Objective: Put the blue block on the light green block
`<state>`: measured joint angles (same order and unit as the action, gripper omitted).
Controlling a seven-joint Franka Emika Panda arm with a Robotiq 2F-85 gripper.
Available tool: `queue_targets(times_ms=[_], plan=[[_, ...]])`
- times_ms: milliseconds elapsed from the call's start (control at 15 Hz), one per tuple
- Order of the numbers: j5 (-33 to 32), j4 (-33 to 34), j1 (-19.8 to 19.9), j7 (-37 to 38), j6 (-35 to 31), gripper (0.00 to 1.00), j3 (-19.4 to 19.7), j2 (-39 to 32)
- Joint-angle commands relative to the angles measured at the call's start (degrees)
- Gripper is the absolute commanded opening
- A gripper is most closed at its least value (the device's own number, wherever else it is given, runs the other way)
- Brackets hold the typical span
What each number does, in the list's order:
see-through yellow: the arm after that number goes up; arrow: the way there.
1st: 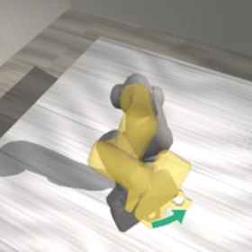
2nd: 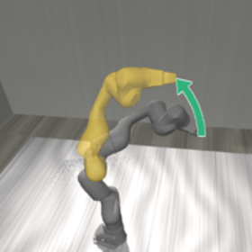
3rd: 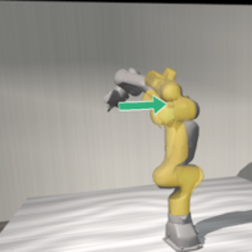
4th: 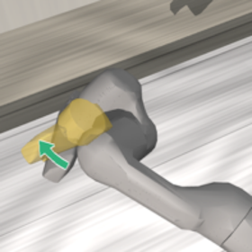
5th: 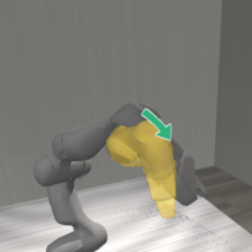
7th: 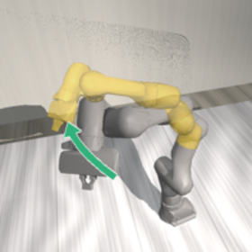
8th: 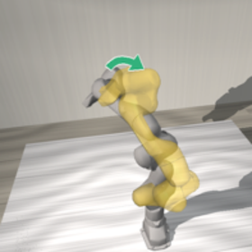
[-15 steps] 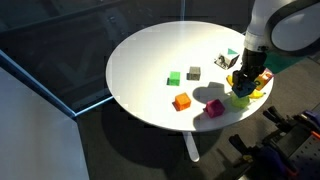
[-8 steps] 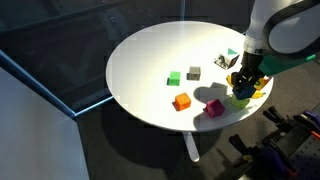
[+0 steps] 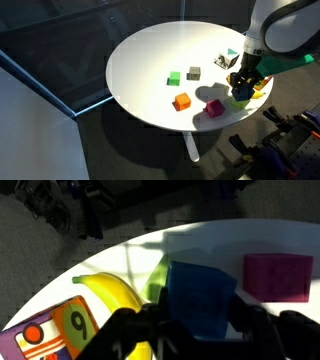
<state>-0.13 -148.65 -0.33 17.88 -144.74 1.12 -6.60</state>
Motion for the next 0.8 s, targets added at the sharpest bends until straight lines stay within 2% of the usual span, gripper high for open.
queue_targets(times_ms=[0, 67, 667, 733], plan=[[1.39, 0.32, -0.09, -0.01, -0.20, 0.31, 0.12, 0.11], [0.48, 0.11, -0.21, -0.05, 0.10, 0.56, 0.21, 0.00], [0.60, 0.12, -0.20, -0.05, 0.10, 0.56, 0.21, 0.00], [0.60, 0.12, -0.20, -0.05, 0.10, 0.31, 0.21, 0.00]])
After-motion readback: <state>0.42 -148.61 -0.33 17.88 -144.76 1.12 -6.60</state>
